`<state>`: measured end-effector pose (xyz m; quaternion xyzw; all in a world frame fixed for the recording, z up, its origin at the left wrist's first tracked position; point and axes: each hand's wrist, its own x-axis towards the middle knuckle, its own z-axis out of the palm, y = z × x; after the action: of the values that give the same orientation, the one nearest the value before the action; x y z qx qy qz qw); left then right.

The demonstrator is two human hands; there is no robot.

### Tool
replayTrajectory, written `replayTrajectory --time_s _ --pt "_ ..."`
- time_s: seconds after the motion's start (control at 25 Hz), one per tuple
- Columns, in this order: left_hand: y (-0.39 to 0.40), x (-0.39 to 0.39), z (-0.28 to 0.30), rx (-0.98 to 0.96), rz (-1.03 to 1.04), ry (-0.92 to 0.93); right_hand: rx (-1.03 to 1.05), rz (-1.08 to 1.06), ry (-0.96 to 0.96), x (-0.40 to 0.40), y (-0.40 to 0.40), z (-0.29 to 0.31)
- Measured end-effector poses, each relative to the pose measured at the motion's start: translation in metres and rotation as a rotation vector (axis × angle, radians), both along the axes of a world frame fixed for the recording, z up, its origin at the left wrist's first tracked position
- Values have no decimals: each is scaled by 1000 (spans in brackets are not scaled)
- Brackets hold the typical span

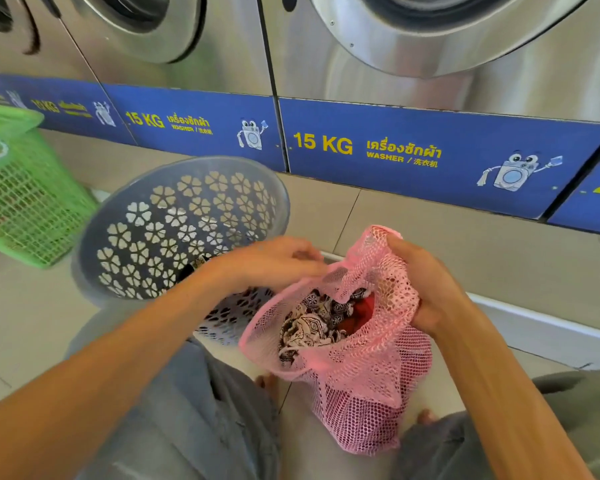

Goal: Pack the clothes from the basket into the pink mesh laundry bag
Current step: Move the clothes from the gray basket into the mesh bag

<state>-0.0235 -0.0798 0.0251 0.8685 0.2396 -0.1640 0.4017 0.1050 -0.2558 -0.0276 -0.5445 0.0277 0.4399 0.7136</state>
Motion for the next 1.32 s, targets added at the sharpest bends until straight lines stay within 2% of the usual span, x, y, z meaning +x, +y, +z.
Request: replayTrajectory --time_s 0.08,0.16,0.24,0.36,0.44,0.56,0.68,0.8,1.0,1.2,1.32 --pt "23 -1 9 -122 207 -332 -12 28 10 -4 6 -8" --pt "54 2 -2 -94 426 -464 -40 64 13 -12 17 -15" --pt "87 3 -24 63 436 -312 -68 103 34 -20 29 -23" --pt "132 -2 -62 227 273 117 -142 159 35 -31 52 -31" --pt "157 -6 -78 285 184 323 -197 180 29 -34 64 -36" --pt "198 -8 -106 473 60 581 -259 187 31 -33 82 -47" --pt "233 -5 -147 501 57 662 -306 250 -28 -35 88 -55" --pt "257 4 -182 545 72 662 -447 304 -195 -38 94 -60" --pt "257 9 -228 433 103 808 -538 376 -317 -42 104 -61" --pt "268 -9 -247 223 106 1007 -576 378 -247 -46 108 -50" --pt "263 -11 -246 252 47 1065 -564 367 -223 -47 106 -43"
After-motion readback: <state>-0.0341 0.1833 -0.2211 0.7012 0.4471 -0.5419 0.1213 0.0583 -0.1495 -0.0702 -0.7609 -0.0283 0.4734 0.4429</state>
